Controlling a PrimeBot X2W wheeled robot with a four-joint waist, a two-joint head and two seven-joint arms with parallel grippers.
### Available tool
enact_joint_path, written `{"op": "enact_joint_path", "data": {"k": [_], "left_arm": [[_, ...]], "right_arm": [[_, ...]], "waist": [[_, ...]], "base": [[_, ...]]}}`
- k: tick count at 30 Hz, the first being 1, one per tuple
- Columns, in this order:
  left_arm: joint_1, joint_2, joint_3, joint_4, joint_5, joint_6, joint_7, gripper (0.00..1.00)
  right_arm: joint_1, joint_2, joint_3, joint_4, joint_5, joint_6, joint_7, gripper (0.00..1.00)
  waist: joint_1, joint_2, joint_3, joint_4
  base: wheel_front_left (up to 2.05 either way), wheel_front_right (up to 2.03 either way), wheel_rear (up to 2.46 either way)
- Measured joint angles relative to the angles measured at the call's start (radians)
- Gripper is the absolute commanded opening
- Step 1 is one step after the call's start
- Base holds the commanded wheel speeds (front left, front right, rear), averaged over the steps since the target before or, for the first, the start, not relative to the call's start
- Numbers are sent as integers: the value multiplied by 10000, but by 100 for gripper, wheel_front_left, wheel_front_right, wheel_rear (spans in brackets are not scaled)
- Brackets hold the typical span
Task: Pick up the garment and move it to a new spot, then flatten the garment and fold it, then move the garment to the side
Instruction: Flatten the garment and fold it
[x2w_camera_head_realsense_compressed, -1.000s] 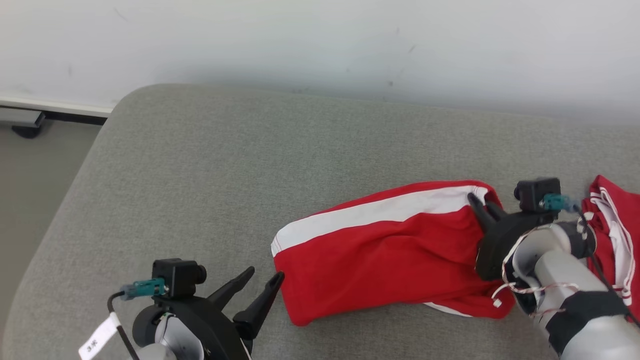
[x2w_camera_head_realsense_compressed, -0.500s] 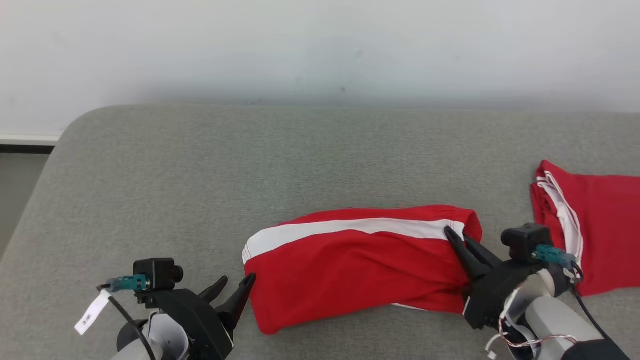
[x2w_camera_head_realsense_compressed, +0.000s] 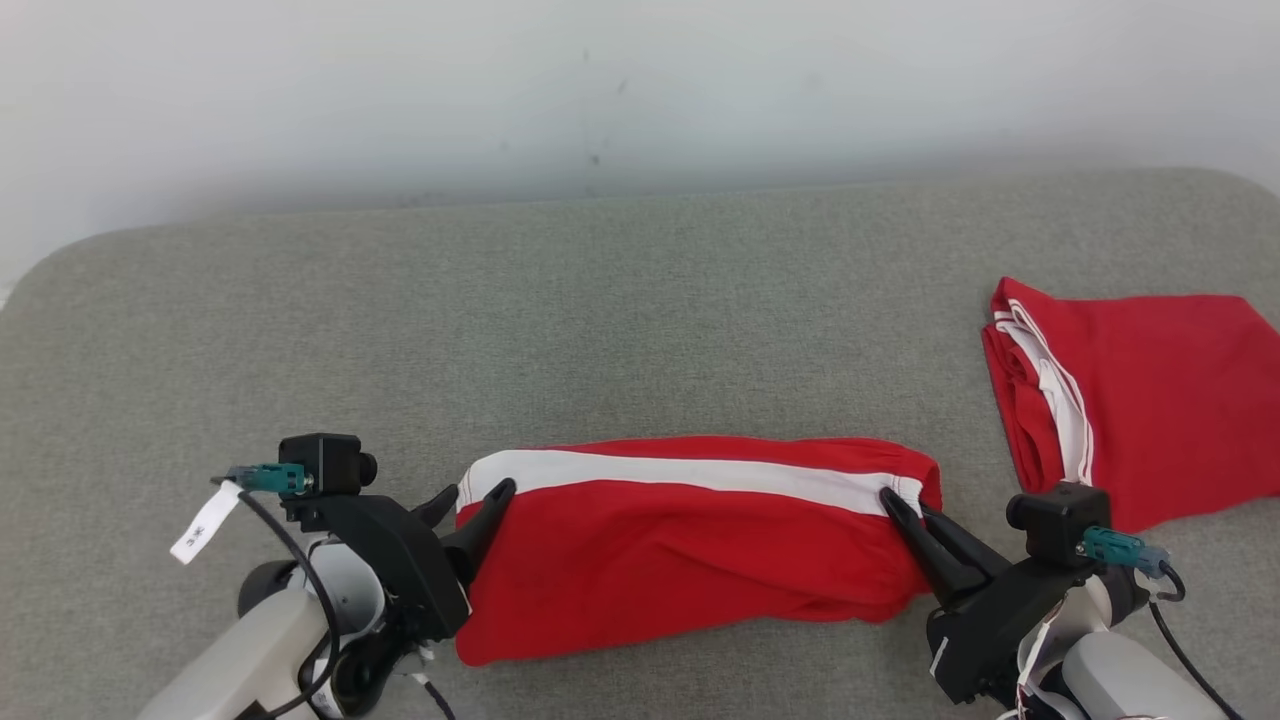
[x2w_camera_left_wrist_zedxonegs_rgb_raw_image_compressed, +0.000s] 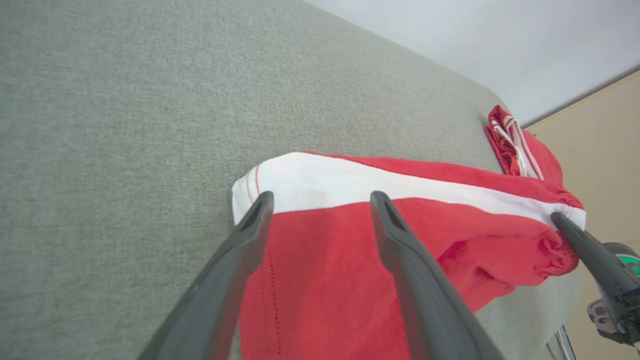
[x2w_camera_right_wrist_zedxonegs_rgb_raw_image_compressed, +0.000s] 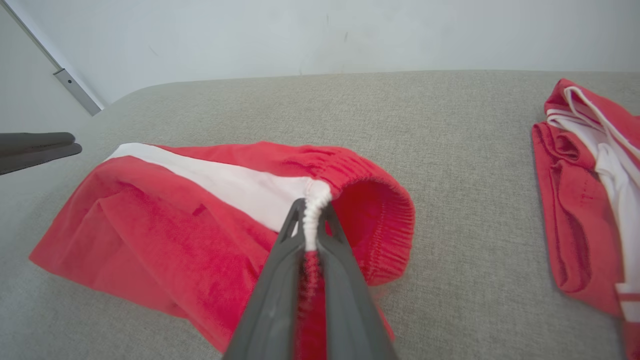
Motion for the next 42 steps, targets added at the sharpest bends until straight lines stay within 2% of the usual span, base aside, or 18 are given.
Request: {"op": "enact_joint_path", "data": {"k": [4, 6, 10, 20, 26, 27, 28, 31, 37, 40, 42], "left_arm": [[-333, 6, -234, 734, 184, -23, 314, 100], [-530, -56, -299, 1012, 188, -184, 449, 100], [-927, -384, -334, 1572, 188, -316, 614, 100], [-1356, -529, -502, 2909, 512, -481, 708, 100], [-1383, -874, -261, 3350, 140, -727, 717, 100], [-1383, -940, -242, 3417, 71, -786, 788, 67], [-1383, -986, -259, 3478, 67, -813, 798, 46], [-1403, -1068, -244, 3632, 67, -899, 780, 0], [-1781, -1310, -169, 3875, 96, -991, 405, 0], [-2031, -1220, 29, 3935, 100, -1074, -42, 0], [-2238, -1018, 98, 3992, 270, -1074, -343, 0]], "right_arm": [[-16, -17, 75, -380, 19, 0, 109, 0], [-17, -69, 67, -533, 31, 0, 163, 0], [-58, -115, 65, -723, 48, 0, 261, 0], [-222, -230, 82, -1118, 63, 0, 514, 0], [-219, -261, 75, -1304, 73, -13, 612, 0], [-219, -265, 75, -1331, 73, -13, 619, 0], [-219, -272, 73, -1358, 73, -13, 686, 0], [-219, -318, 40, -1453, 86, -19, 690, 0], [-180, -468, -159, -1546, 182, -113, 685, 0], [-461, -293, -188, -1517, 307, -102, 686, 0], [-1204, -173, -182, -1358, 267, -100, 692, 0]], "waist": [[0, 0, 158, -164], [0, 0, 255, -219], [0, 0, 444, -282], [1, 0, 648, -323], [0, 0, 658, -278], [0, 0, 658, -272], [0, 0, 659, -267], [1, 0, 667, -250], [0, 0, 663, -76], [0, 0, 660, 97], [0, 0, 671, 154]], "base": [[0, 0, 0], [0, 0, 0], [0, 0, 0], [0, 0, 0], [0, 0, 0], [0, 0, 0], [0, 0, 0], [0, 0, 0], [0, 0, 0], [0, 0, 0], [0, 0, 0]]}}
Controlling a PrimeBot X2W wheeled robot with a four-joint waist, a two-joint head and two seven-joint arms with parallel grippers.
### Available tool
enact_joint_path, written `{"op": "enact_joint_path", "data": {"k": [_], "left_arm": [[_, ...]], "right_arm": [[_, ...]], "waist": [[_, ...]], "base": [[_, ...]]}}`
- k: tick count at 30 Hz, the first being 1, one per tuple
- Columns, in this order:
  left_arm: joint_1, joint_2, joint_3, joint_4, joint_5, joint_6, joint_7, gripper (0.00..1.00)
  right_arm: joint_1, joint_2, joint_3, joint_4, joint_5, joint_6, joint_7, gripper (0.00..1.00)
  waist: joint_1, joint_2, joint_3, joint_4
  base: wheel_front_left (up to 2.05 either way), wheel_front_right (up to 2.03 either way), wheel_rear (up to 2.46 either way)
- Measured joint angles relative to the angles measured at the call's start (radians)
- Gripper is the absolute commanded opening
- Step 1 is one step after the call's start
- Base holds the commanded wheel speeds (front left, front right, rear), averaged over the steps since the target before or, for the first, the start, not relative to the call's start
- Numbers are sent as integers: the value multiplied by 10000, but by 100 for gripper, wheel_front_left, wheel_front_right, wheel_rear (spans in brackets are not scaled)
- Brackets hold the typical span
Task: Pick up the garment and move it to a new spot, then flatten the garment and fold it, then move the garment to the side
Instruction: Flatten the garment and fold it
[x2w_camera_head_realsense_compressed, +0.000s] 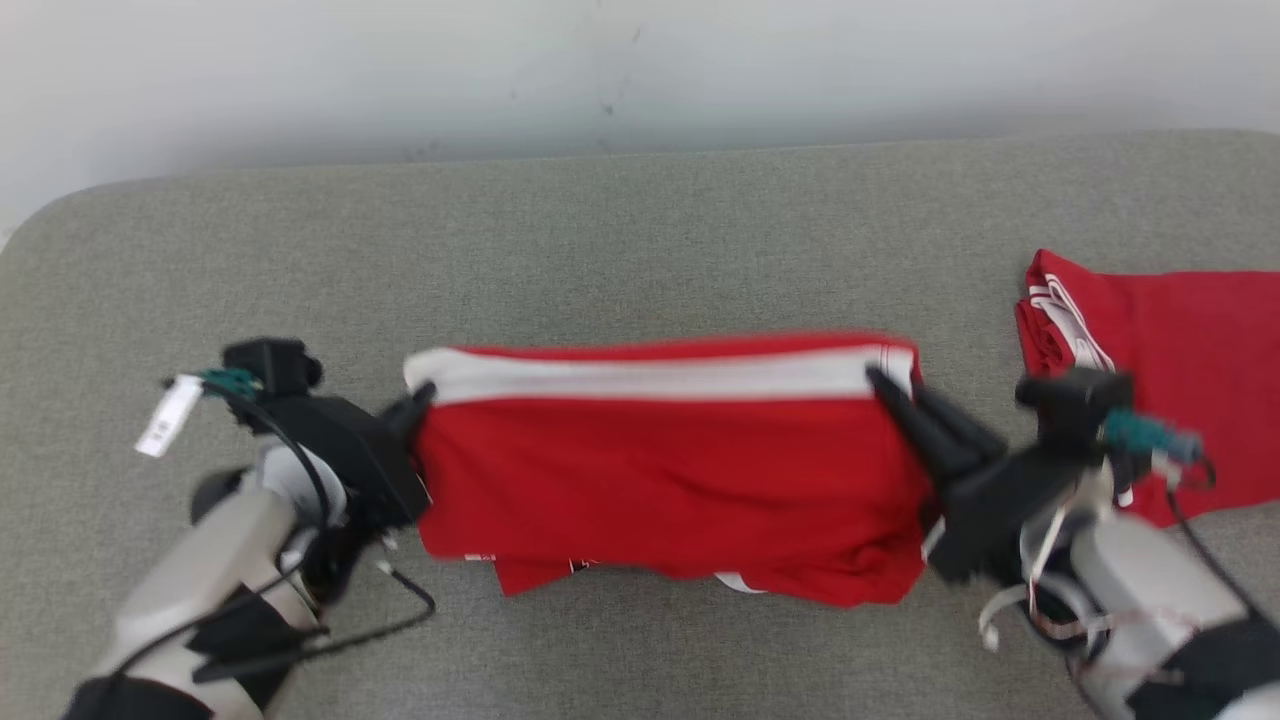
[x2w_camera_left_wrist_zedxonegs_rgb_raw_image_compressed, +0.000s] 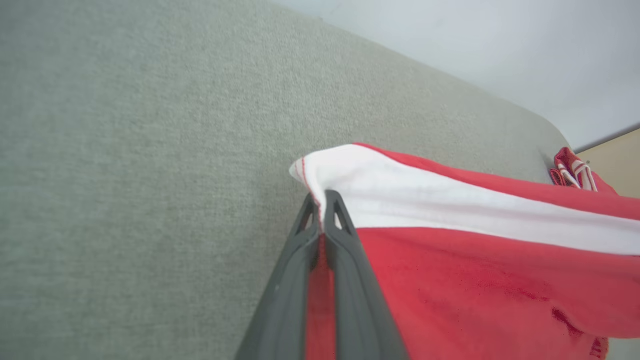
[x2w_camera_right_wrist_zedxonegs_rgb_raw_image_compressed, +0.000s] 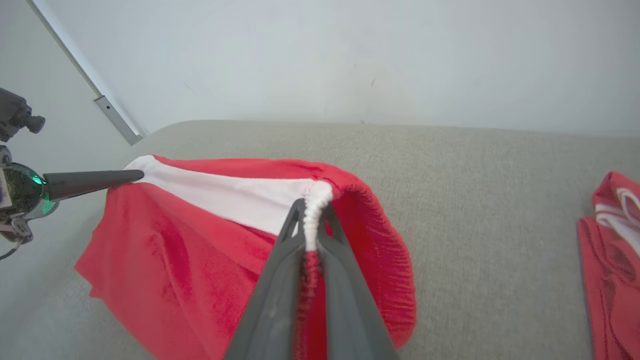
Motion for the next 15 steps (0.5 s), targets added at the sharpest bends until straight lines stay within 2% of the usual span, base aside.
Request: {"op": "enact_joint_path", "data": {"k": [5, 8, 12, 15], "left_arm": [[-1114, 226, 357, -75, 293, 2, -1001, 0], [-1561, 245, 410, -318, 698, 25, -1770, 0], [-1138, 391, 303, -834, 1080, 104, -2690, 0], [183, 454, 75, -1310, 1166, 146, -2863, 0]], "right_arm": [[-2292, 222, -125, 399, -355, 15, -33, 0], [-3043, 280, -265, 656, -474, 15, -305, 0], [-3063, 430, -100, 1045, -470, 48, -627, 0], [-2302, 412, 171, 1070, -428, 86, -731, 0]], "waist": [[1, 0, 14, 132], [1, 0, -23, 266], [1, -1, -188, 407], [0, -1, -379, 462]], "base": [[0, 0, 0], [0, 0, 0], [0, 0, 0], [0, 0, 0]]}}
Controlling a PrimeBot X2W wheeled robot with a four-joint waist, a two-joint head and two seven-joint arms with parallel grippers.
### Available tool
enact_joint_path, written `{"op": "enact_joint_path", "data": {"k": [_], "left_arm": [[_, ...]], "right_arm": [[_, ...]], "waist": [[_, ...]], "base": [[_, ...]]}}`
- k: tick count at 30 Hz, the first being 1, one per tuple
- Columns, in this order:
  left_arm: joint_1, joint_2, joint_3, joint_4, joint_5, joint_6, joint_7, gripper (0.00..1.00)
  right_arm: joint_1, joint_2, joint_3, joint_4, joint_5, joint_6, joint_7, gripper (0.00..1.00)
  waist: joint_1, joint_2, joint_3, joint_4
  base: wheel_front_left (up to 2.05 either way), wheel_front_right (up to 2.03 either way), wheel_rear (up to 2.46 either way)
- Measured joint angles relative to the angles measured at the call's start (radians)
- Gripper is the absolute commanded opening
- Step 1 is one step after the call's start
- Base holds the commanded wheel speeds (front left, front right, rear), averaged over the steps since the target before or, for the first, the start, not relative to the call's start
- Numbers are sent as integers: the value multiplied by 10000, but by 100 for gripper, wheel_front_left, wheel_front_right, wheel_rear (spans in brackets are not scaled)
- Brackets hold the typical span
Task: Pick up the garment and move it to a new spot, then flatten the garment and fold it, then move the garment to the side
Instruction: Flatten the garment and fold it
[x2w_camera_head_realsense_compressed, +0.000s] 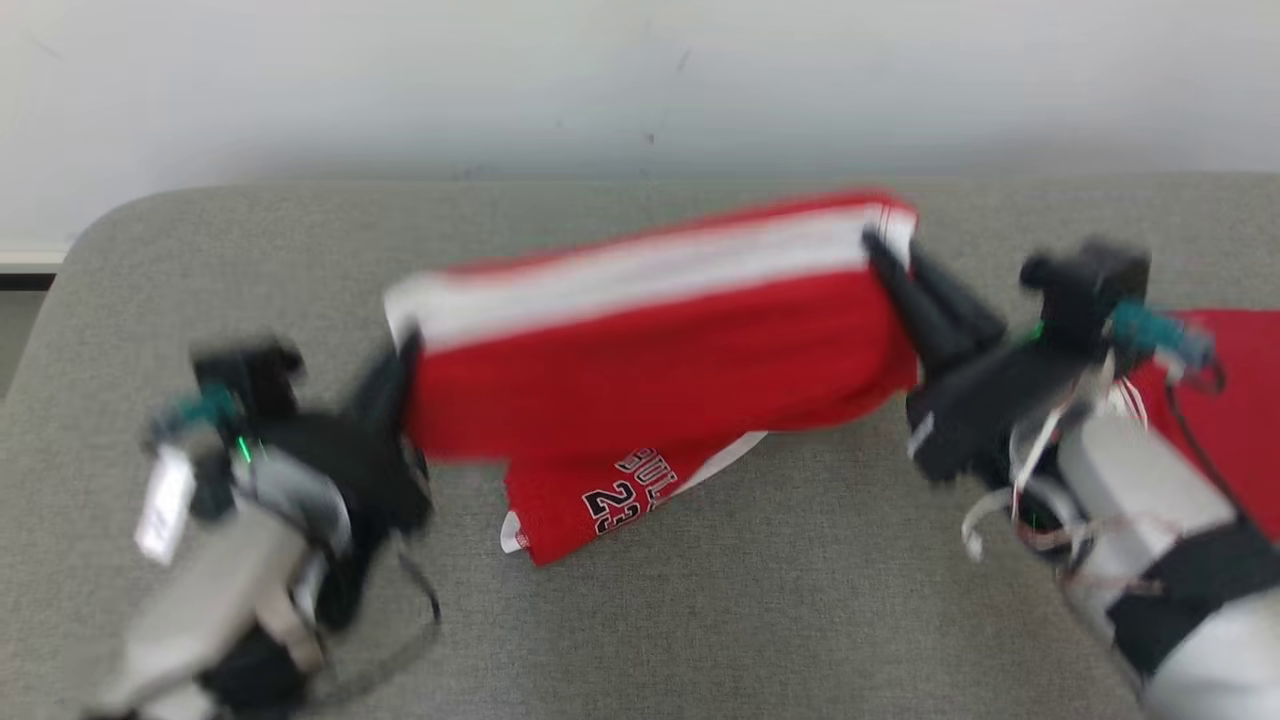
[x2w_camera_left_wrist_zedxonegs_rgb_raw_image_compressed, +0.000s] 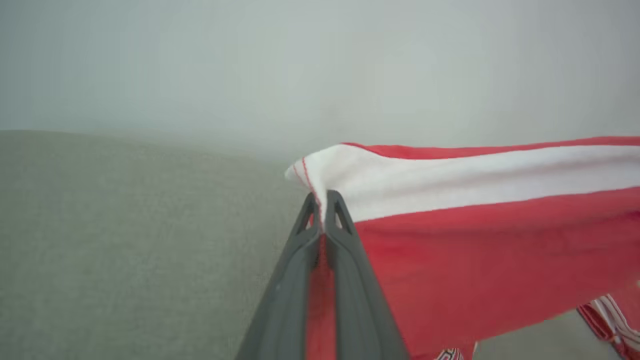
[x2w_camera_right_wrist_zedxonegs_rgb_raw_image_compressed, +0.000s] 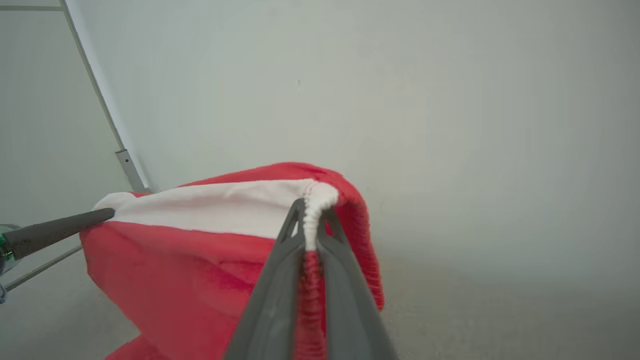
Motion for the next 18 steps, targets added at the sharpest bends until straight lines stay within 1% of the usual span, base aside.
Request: {"op": "enact_joint_path", "data": {"k": [1, 3, 6, 7, 12, 16, 17, 18], "left_arm": [[543, -10, -90, -155, 6, 4, 4, 0], [1431, -31, -355, -359, 77, 148, 27, 0], [2293, -13, -514, -800, 119, 151, 25, 0], [2475, -6, -631, -938, 178, 219, 25, 0], [3188, -58, -938, -1737, 466, 261, 23, 0], [3397, -268, -1162, -2245, 619, 339, 23, 0], [3396, -280, -1306, -2314, 713, 412, 23, 10], [3415, -274, -1404, -2337, 802, 481, 23, 25]], "right_arm": [[407, -54, 58, -13, 65, 2, -15, 0], [1269, -226, 130, 23, 173, 2, -105, 0], [2305, -428, 142, -2, 431, 2, -263, 0], [2554, -464, 138, -33, 522, 2, -313, 0], [3398, -619, 146, 0, 815, 2, -384, 0], [3728, -846, 105, 8, 863, 2, -439, 0], [3741, -848, 109, 6, 865, 2, -443, 0], [3738, -838, 113, -13, 865, 2, -485, 0]], "waist": [[0, 0, -62, 12], [0, 1, -178, 35], [-1, 0, -328, 45], [-1, 0, -368, 39], [0, 0, -516, -49], [-1, 0, -607, -114], [-1, -1, -613, -122], [-1, 0, -615, -127]], "base": [[0, 0, 0], [0, 0, 0], [0, 0, 0], [0, 0, 0], [0, 0, 0], [0, 0, 0], [0, 0, 0], [0, 0, 0]]}}
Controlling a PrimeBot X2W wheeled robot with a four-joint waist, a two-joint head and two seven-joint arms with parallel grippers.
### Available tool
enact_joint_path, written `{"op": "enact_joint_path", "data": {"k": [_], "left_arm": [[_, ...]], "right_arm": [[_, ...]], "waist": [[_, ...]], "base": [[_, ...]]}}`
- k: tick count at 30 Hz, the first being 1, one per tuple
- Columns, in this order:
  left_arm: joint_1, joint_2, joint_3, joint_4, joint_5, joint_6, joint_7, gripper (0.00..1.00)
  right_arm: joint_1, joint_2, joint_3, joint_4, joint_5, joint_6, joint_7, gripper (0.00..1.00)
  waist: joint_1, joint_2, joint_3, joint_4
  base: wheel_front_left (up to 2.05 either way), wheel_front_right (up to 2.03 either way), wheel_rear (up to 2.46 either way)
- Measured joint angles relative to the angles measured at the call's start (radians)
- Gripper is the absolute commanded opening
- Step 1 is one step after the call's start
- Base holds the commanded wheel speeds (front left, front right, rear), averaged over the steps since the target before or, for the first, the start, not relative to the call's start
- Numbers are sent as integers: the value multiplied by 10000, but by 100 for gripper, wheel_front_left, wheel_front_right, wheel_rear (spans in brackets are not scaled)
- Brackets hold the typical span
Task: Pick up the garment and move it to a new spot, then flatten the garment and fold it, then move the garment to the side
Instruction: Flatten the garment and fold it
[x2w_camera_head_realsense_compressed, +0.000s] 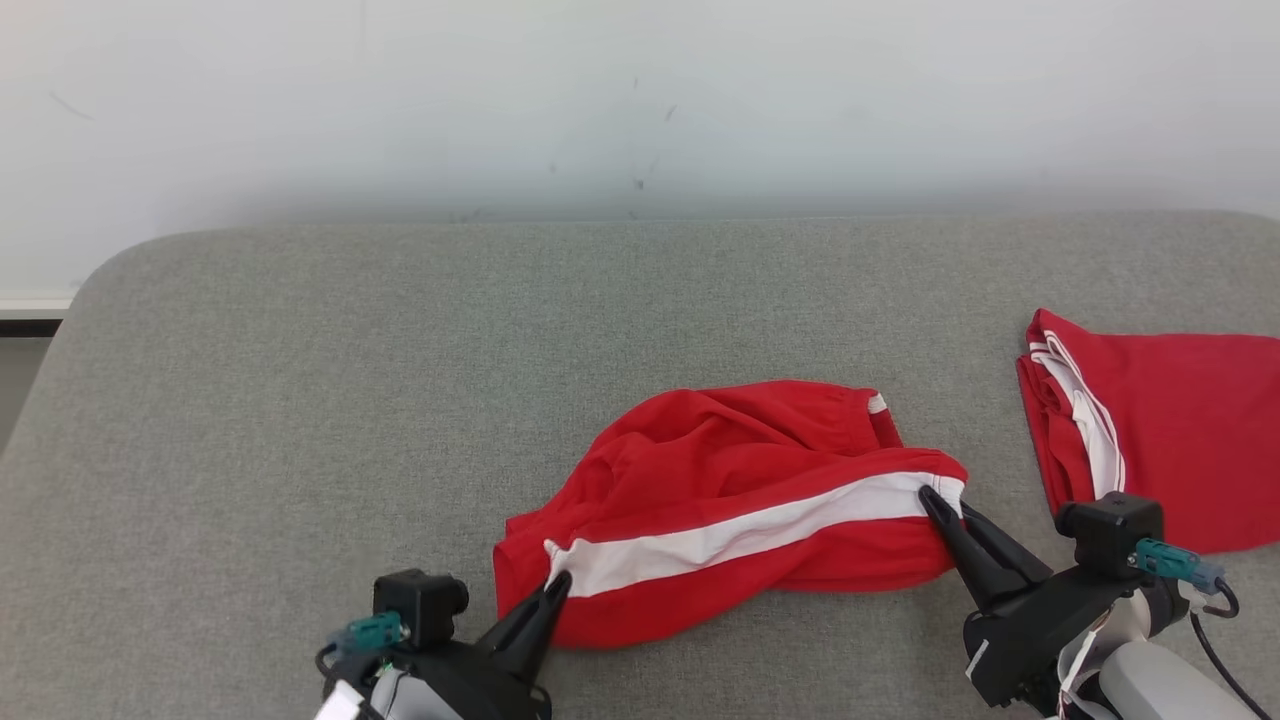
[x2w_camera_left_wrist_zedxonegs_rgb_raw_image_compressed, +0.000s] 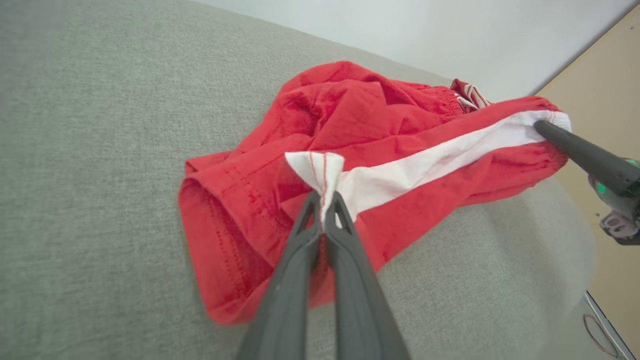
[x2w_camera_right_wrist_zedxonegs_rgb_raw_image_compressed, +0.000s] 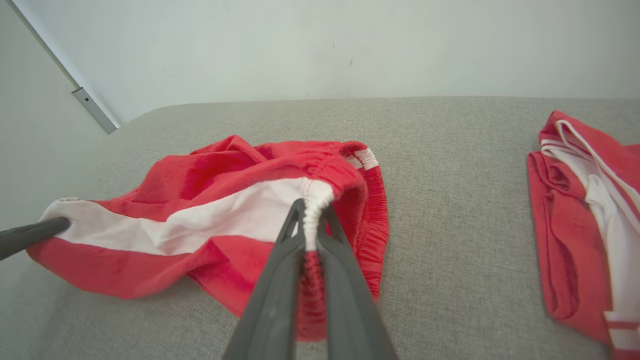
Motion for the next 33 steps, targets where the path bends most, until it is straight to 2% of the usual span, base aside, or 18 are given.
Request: {"op": "enact_joint_path", "data": {"k": [1, 2, 3, 9, 16, 19, 33], "left_arm": [[27, 33, -81, 15, 84, 169, 2, 46], [31, 123, -251, 56, 316, 326, 17, 76], [61, 236, -341, 90, 577, 495, 52, 100], [145, 802, -278, 40, 698, 1001, 140, 100], [190, 986, 171, -679, 405, 1058, 138, 100], [206, 1009, 453, -685, -165, 1043, 324, 100], [546, 1037, 186, -1129, -372, 957, 1252, 100]], "right_arm": [[-1, 6, -4, -19, 2, 0, -29, 0], [4, 6, -12, -23, 4, 0, -33, 0], [10, 4, -21, -25, 4, 0, -42, 0], [58, -15, -84, -98, 90, 0, -127, 0], [155, -105, -109, -217, 105, 0, -173, 0], [144, -90, -48, -261, 105, 0, -171, 0], [-44, -140, 17, -272, 102, 0, -171, 0]], "waist": [[0, 0, -2, -1], [0, 0, -5, 7], [0, 0, -9, 25], [0, 0, -25, 180], [0, 0, -3, 406], [0, 0, 5, 414], [0, 0, 40, 147]], "base": [[0, 0, 0], [0, 0, 0], [0, 0, 0], [0, 0, 0], [0, 0, 0], [0, 0, 0], [0, 0, 0]]}}
